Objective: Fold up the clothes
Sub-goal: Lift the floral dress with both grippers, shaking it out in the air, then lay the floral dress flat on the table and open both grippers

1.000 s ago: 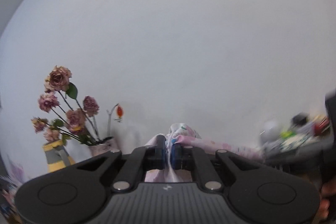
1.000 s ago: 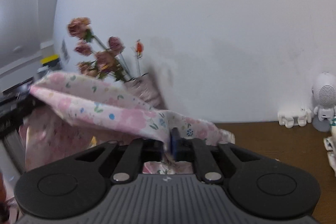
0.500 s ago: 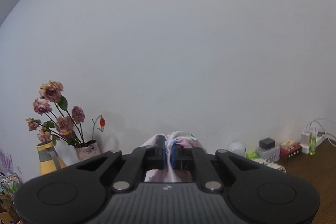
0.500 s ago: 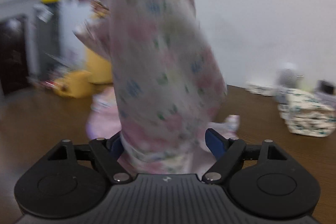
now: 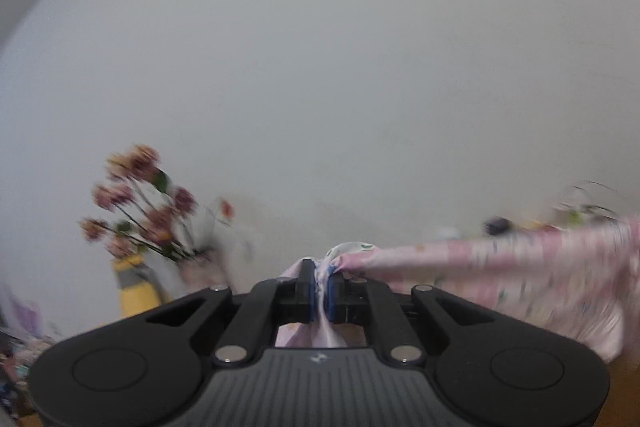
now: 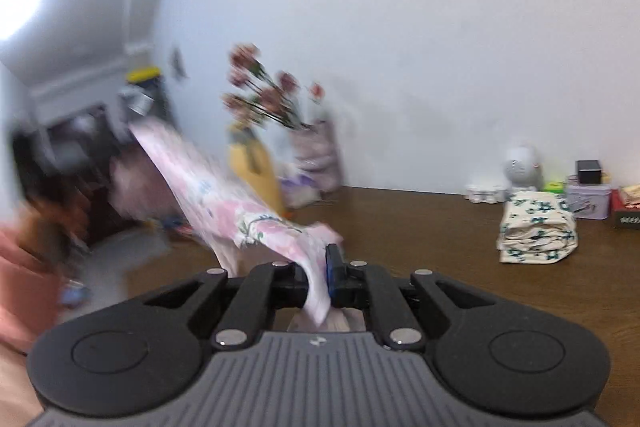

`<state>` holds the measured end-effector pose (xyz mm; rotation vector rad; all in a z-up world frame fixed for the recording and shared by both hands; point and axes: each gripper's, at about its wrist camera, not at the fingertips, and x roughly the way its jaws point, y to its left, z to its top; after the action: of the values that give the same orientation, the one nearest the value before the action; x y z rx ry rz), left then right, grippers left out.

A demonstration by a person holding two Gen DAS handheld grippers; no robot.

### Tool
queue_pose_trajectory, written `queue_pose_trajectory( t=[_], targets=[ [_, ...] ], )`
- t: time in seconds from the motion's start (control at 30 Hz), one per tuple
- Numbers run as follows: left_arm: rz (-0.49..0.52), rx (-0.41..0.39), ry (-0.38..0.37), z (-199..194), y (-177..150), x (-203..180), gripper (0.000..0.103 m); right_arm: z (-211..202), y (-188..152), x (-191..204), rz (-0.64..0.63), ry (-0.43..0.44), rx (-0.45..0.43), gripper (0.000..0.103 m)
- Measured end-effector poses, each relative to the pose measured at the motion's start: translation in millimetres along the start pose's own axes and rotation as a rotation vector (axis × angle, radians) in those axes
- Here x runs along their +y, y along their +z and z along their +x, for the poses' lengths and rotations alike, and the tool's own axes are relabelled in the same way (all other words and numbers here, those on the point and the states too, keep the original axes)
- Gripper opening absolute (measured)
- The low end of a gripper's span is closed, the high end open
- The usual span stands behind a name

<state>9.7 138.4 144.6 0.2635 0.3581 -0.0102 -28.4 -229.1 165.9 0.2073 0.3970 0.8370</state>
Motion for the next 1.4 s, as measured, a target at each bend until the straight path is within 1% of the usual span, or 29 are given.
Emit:
queue_pose_trajectory(
  t=[0.1,0.13,0.23,0.3,0.33,0.37,0.4,0.43,0.47,0.5,0.53,0.57,0.67,0.7,0.8,0.83,0.9,0.93,1.0,1.03,1.07,1.1,1.13,1.17,1.2,1.23,1.27,1.3,1.4],
  targets=[
    [-0.003,0.136,-0.096,34,-14,-5,0.012,-8,17,-22,0.098,-0.018,0.051,0.006],
    [-0.004,0.181,-0.127,45,-19,-7,0.014,-1,19,-38,0.138,-0.036,0.079,0.006],
    [-0.006,0.316,-0.223,78,-33,-13,0.015,47,-5,-111,0.343,-0.114,0.219,0.009],
    [0.029,0.309,-0.249,79,-39,-19,0.017,82,-30,-158,0.443,-0.183,0.300,0.012],
    [0.049,0.302,-0.260,78,-41,-22,0.022,94,-42,-173,0.464,-0.238,0.324,0.014],
    [0.068,0.294,-0.271,78,-44,-25,0.031,104,-51,-185,0.474,-0.293,0.341,0.021],
    [0.087,0.286,-0.282,77,-46,-28,0.037,113,-61,-197,0.484,-0.349,0.359,0.035],
    [0.107,0.278,-0.293,76,-49,-31,0.048,113,-64,-201,0.469,-0.389,0.350,0.043],
    [0.126,0.270,-0.305,76,-51,-34,0.058,108,-64,-201,0.443,-0.422,0.330,0.054],
    [0.146,0.262,-0.316,75,-54,-37,0.063,104,-65,-201,0.418,-0.455,0.310,0.065],
    [0.165,0.255,-0.327,75,-56,-40,0.073,95,-63,-197,0.372,-0.477,0.281,0.071],
    [0.184,0.247,-0.338,74,-59,-43,0.080,84,-60,-191,0.317,-0.494,0.249,0.080],
    [0.243,0.223,-0.371,72,-66,-52,0.089,55,-57,-177,0.154,-0.525,0.201,0.082],
    [0.262,0.215,-0.382,72,-69,-55,0.089,46,-57,-169,0.102,-0.518,0.200,0.082],
    [0.320,0.190,-0.415,70,-76,-64,0.089,41,-68,-135,-0.073,-0.491,0.260,0.082],
    [0.397,0.188,-0.433,66,-82,-78,0.089,41,-72,-124,-0.132,-0.481,0.282,0.082],
    [0.572,0.186,-0.472,56,-94,-110,0.088,46,-83,-107,-0.263,-0.479,0.337,0.082],
    [0.642,0.180,-0.468,56,-99,-122,0.086,56,-89,-102,-0.342,-0.494,0.375,0.082],
    [0.728,0.186,-0.451,61,-107,-139,0.083,69,-98,-100,-0.413,-0.511,0.418,0.082],
    [0.743,0.194,-0.443,65,-108,-144,0.078,75,-102,-99,-0.440,-0.518,0.437,0.082],
    [0.752,0.204,-0.435,68,-109,-149,0.069,81,-103,-100,-0.446,-0.522,0.448,0.082],
    [0.752,0.217,-0.434,72,-109,-151,0.064,85,-103,-103,-0.443,-0.525,0.457,0.081],
    [0.749,0.230,-0.435,76,-108,-152,0.050,90,-103,-106,-0.440,-0.527,0.465,0.080],
    [0.747,0.244,-0.435,80,-108,-154,0.026,95,-103,-108,-0.437,-0.530,0.474,0.074],
    [0.740,0.261,-0.438,83,-106,-153,0.013,99,-103,-112,-0.432,-0.527,0.489,0.061],
    [0.726,0.261,-0.432,85,-102,-151,0.004,102,-104,-117,-0.426,-0.522,0.507,0.051],
    [0.711,0.257,-0.424,86,-96,-147,0.003,104,-103,-121,-0.413,-0.512,0.526,0.023],
    [0.696,0.252,-0.416,88,-90,-144,0.003,105,-102,-125,-0.395,-0.497,0.536,0.004],
    [0.697,0.210,-0.350,104,-66,-135,0.003,100,-79,-137,-0.356,-0.484,0.511,0.004]
  ],
)
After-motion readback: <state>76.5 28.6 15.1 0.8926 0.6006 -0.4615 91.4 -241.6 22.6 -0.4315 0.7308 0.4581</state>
